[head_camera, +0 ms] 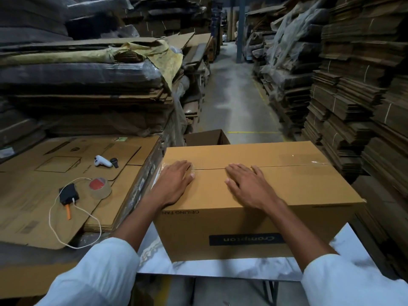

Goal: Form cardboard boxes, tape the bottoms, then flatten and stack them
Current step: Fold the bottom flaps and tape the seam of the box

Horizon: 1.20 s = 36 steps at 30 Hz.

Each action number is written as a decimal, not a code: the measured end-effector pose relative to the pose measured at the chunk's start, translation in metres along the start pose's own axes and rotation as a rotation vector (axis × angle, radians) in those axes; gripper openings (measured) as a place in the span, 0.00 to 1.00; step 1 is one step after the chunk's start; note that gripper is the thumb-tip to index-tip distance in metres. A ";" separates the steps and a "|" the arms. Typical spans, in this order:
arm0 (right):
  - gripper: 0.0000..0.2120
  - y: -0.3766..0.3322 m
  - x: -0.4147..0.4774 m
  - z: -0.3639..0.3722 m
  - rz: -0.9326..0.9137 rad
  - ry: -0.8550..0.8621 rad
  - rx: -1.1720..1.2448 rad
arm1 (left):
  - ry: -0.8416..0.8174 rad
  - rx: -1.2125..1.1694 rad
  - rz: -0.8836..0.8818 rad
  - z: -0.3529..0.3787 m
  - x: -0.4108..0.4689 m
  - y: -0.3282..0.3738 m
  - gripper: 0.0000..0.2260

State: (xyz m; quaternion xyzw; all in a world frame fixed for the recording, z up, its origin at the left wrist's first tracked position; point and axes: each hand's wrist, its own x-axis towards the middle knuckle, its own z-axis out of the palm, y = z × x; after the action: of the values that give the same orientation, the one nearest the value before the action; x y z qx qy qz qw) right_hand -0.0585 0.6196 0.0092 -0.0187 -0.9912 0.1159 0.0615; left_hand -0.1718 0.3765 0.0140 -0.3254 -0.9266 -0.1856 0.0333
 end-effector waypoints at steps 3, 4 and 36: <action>0.27 0.001 0.001 0.002 0.010 0.000 -0.005 | -0.043 -0.011 0.036 -0.003 0.010 -0.003 0.23; 0.27 0.000 0.001 0.002 0.013 0.004 -0.005 | -0.061 -0.006 0.052 -0.004 0.013 -0.004 0.22; 0.23 -0.007 0.005 0.003 0.108 0.084 0.081 | -0.058 -0.241 0.194 -0.015 0.061 -0.032 0.09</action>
State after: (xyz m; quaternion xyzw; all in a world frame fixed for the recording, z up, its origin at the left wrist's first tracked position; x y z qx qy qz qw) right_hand -0.0644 0.6123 0.0089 -0.0748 -0.9797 0.1583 0.0974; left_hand -0.2406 0.3838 0.0289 -0.4202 -0.8624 -0.2820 -0.0150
